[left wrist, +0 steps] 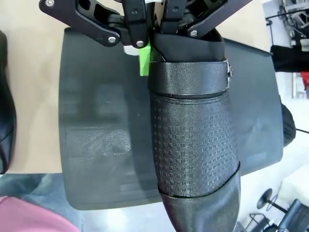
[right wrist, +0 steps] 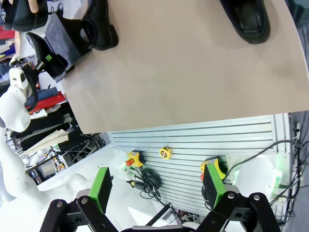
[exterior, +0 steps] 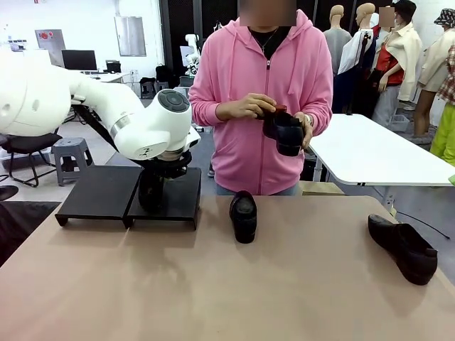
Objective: Organize the shoes by placing them on the stand.
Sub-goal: Place the Shoe from the middle of the table onto the Shoes Stand.
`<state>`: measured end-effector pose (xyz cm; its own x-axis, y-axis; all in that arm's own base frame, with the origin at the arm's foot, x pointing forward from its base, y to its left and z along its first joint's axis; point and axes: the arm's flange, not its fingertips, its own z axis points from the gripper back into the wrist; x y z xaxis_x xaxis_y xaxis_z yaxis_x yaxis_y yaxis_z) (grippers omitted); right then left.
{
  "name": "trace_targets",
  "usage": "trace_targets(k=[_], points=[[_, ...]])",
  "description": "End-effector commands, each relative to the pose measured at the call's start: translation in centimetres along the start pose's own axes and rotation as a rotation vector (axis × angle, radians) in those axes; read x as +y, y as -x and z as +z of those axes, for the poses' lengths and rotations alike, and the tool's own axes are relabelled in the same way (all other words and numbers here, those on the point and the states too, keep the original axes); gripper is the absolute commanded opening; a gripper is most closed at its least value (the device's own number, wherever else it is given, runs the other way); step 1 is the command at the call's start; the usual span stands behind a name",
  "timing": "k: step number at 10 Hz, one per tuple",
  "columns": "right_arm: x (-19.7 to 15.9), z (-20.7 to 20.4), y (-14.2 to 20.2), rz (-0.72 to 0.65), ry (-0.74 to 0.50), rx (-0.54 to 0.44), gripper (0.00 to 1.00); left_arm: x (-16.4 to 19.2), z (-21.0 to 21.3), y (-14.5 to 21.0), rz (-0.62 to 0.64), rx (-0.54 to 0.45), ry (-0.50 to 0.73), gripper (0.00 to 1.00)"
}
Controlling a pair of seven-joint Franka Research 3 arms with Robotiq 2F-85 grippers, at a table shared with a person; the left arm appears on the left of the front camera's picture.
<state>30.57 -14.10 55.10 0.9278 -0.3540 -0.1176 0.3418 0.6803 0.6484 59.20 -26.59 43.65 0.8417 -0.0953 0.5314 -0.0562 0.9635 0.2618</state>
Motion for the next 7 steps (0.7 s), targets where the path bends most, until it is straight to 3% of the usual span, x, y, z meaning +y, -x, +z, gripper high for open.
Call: trace_targets(k=[1, 2, 3, 4, 5, 7], points=[[0.5, 0.4, 0.0, -0.017, -0.009, 0.003, 1.00, 0.0, -0.6, -1.1, 0.016, 0.022, -0.007, 0.00], [0.5, 0.4, 0.0, -0.017, -0.009, 0.003, 1.00, 0.2, -0.8, -1.1, 0.025, 0.030, 0.006, 0.00], [0.5, 0.4, 0.0, -0.017, -0.009, 0.003, 1.00, 0.4, -0.9, -1.1, 0.037, 0.037, 0.005, 0.30], [0.5, 0.4, 0.0, -0.017, -0.009, 0.003, 1.00, 0.6, -0.9, -1.0, 0.041, 0.041, 0.005, 0.89], [0.5, 0.4, 0.0, -0.017, -0.009, 0.003, 1.00, 0.7, -0.8, -0.9, 0.044, 0.040, -0.001, 1.00], [0.5, 0.4, 0.0, -0.017, -0.009, 0.003, 1.00, 1.2, 0.2, -0.6, 0.048, 0.023, -0.004, 1.00]])
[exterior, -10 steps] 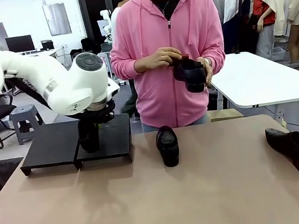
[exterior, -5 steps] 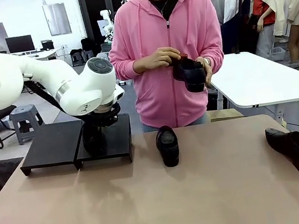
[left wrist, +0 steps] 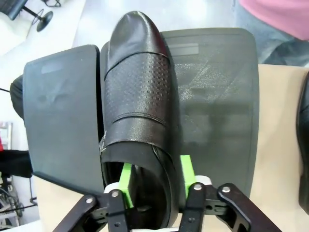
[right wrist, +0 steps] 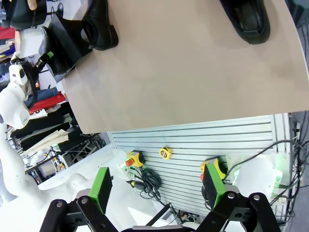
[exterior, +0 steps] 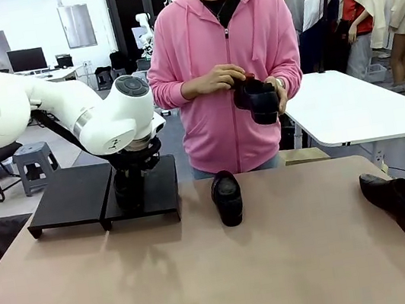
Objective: Organize the shoes by placing them on the stand.
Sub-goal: Place the Shoe from the middle of the table onto the Shoes Stand.
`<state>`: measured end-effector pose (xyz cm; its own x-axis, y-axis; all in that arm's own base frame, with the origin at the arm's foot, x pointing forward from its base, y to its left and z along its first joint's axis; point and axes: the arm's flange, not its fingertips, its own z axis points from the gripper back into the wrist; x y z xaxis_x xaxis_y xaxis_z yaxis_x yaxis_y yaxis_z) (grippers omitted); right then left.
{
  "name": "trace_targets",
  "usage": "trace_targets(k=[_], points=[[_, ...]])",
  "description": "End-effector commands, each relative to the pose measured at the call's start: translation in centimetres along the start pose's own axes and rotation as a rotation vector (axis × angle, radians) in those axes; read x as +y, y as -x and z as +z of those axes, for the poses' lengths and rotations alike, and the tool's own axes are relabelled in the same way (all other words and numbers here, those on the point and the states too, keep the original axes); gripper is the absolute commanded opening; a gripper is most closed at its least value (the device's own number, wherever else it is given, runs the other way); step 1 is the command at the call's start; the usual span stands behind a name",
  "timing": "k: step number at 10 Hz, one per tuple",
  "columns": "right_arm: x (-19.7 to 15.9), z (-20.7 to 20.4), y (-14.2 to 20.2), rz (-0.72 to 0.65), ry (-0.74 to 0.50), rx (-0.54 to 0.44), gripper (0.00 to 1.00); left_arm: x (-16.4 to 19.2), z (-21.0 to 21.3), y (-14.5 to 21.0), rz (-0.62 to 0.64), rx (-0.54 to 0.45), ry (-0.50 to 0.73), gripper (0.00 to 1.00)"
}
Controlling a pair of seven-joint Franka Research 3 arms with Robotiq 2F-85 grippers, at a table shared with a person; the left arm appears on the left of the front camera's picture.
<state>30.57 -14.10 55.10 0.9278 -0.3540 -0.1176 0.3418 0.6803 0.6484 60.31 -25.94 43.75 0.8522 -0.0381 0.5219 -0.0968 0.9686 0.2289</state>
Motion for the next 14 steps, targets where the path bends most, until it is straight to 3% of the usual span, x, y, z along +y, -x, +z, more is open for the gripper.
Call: trace_targets(k=[1, 3, 6, 8, 9, 10, 11, 12, 14], points=[[0.4, 0.4, 0.0, -0.017, -0.009, 0.003, 1.00, 0.9, 2.2, 0.7, -0.004, -0.030, -0.006, 1.00], [0.4, 0.4, 0.0, -0.017, -0.009, 0.003, 1.00, 1.9, 7.7, 3.0, -0.003, -0.032, -0.016, 1.00], [0.4, 0.4, 0.0, -0.017, -0.009, 0.003, 1.00, 4.0, 15.8, 10.7, -0.072, 0.119, 0.176, 1.00], [0.4, 0.4, 0.0, -0.017, -0.009, 0.003, 1.00, 8.2, 18.7, 16.4, -0.122, 0.201, 0.330, 1.00], [0.4, 0.4, 0.0, -0.017, -0.009, 0.003, 1.00, 11.3, 19.4, 17.8, -0.082, 0.262, 0.343, 1.00], [0.4, 0.4, 0.0, -0.017, -0.009, 0.003, 1.00, 14.1, 19.9, 19.1, -0.203, 0.294, 0.440, 1.00], [0.4, 0.4, 0.0, -0.017, -0.009, 0.003, 1.00, 17.3, 19.5, 20.0, -0.212, 0.324, 0.570, 1.00], [0.4, 0.4, 0.0, -0.017, -0.009, 0.003, 1.00, 21.2, 18.4, 21.4, -0.113, 0.269, 0.772, 1.00], [0.4, 0.4, 0.0, -0.017, -0.009, 0.003, 1.00, 25.6, 15.3, 25.0, 0.142, 0.155, 0.963, 1.00]])
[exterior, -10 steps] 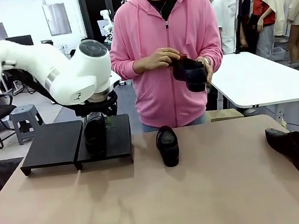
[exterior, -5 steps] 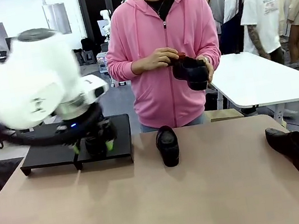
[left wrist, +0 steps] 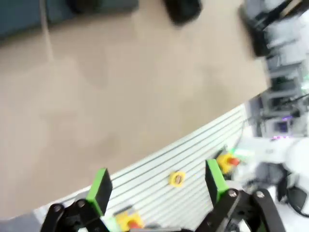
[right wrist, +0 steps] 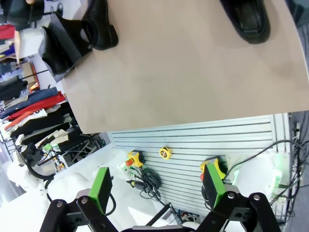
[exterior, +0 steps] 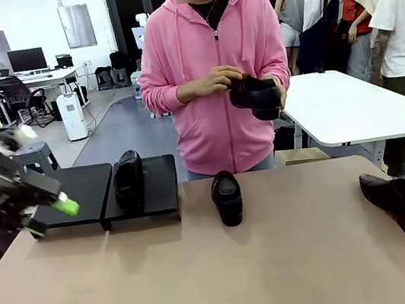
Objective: Organize the shoes by placing them on the stand.
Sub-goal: Place the Shoe from the middle of the table onto the Shoes Stand, then pick up one Shoe and place it in the middle of the table.
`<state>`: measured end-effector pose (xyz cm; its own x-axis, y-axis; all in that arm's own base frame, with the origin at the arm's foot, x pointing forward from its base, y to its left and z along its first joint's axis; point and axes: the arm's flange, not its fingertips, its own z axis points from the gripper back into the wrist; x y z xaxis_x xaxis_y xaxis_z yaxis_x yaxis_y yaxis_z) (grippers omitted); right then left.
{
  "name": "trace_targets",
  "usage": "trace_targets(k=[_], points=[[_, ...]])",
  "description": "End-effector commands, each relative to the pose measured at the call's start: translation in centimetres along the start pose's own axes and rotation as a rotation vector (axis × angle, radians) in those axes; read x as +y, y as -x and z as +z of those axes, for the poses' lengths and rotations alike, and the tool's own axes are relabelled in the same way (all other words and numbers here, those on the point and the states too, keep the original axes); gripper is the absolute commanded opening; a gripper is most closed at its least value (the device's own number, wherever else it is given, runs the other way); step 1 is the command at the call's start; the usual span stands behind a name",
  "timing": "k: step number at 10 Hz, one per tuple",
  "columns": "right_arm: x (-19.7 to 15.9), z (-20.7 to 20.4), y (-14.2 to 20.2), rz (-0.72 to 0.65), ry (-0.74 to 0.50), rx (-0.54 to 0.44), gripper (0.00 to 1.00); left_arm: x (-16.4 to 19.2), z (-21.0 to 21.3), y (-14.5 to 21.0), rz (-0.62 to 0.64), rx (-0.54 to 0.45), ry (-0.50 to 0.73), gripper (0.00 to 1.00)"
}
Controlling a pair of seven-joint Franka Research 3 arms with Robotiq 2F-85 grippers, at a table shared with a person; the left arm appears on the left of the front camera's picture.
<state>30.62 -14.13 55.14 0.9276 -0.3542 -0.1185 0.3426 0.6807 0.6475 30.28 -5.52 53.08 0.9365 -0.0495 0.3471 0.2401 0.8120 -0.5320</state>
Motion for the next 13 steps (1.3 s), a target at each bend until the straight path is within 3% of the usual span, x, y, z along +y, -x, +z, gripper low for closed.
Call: trace_targets(k=[1, 3, 4, 5, 13], points=[[0.4, 0.3, 0.0, -0.017, -0.010, 0.002, 1.00, 5.2, -2.2, 4.0, 0.124, -0.158, 0.170, 1.00], [0.4, 0.3, 0.0, -0.017, -0.010, 0.002, 1.00, 8.0, -4.1, 4.5, 0.149, -0.235, 0.295, 1.00], [0.4, 0.3, 0.0, -0.017, -0.010, 0.002, 1.00, 8.5, -5.5, 3.7, 0.133, -0.133, 0.264, 1.00], [0.4, 0.3, 0.0, -0.017, -0.010, 0.002, 1.00, 7.0, 2.8, -1.9, 0.198, -0.201, 0.226, 1.00], [0.4, 0.3, 0.0, -0.017, -0.010, 0.002, 1.00, 7.0, 2.8, -1.9, 0.198, -0.201, 0.226, 1.00]])
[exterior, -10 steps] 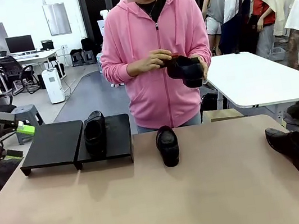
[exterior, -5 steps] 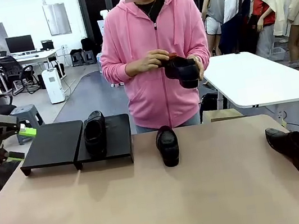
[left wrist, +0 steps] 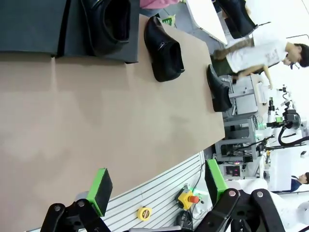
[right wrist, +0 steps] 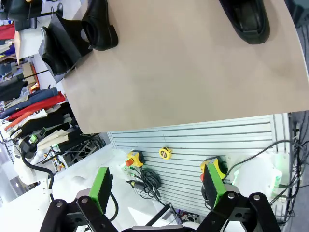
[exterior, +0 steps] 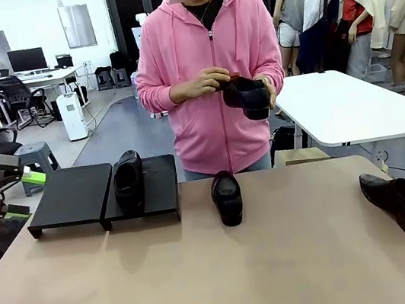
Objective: Organize the shoes by placing them on the stand.
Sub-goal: Pick up one Shoe and place it in the middle of the table.
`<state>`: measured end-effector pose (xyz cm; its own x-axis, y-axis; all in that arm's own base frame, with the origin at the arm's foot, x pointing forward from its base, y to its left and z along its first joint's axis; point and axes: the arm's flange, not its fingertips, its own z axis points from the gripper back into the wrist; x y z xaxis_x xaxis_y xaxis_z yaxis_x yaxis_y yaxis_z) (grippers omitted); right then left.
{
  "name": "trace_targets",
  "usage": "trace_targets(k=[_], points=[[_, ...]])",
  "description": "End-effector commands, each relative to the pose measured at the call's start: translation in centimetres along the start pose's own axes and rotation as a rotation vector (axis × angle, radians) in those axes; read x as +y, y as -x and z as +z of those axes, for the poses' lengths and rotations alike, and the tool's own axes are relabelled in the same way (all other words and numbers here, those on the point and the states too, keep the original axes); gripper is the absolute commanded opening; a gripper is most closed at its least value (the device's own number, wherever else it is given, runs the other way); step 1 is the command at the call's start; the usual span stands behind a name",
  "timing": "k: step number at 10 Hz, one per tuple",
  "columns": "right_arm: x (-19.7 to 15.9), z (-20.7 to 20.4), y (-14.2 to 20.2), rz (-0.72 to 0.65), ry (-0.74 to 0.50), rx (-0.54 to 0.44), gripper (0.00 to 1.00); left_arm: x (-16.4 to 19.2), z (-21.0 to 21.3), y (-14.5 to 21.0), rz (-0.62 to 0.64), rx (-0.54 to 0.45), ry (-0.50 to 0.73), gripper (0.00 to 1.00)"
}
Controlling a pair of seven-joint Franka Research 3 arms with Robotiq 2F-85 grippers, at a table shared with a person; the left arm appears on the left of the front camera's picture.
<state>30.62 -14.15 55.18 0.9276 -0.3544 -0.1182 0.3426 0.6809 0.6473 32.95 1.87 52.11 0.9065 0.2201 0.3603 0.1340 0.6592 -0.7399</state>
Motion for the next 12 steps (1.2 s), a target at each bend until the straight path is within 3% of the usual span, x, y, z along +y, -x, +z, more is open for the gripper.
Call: trace_targets(k=[1, 6, 8, 9, 10, 11, 12], points=[[0.4, 0.3, 0.0, -0.017, -0.010, 0.003, 1.00, -0.1, -0.1, -0.1, 0.011, -0.002, 0.018, 1.00], [0.0, 0.0, 0.0, 0.000, 0.000, 0.000, 1.00, -0.1, -0.1, -0.1, 0.011, -0.002, 0.018, 1.00], [6.3, -5.0, -4.6, -0.053, 0.467, -0.153, 1.00, -0.1, -0.1, -0.1, 0.011, -0.002, 0.018, 1.00], [6.9, -6.8, -6.3, -0.060, 0.600, -0.153, 1.00, -0.1, -0.1, -0.1, 0.011, -0.002, 0.018, 1.00], [6.7, -7.8, -7.8, -0.125, 0.772, -0.234, 1.00, -0.1, -0.1, -0.1, 0.011, -0.002, 0.018, 1.00], [7.6, -9.0, -7.8, -0.086, 0.748, -0.250, 1.00, -0.1, -0.1, -0.1, 0.011, -0.002, 0.018, 1.00], [8.8, -7.8, -7.0, -0.034, 0.573, -0.184, 1.00, -0.1, -0.1, -0.1, 0.011, -0.002, 0.018, 1.00]])
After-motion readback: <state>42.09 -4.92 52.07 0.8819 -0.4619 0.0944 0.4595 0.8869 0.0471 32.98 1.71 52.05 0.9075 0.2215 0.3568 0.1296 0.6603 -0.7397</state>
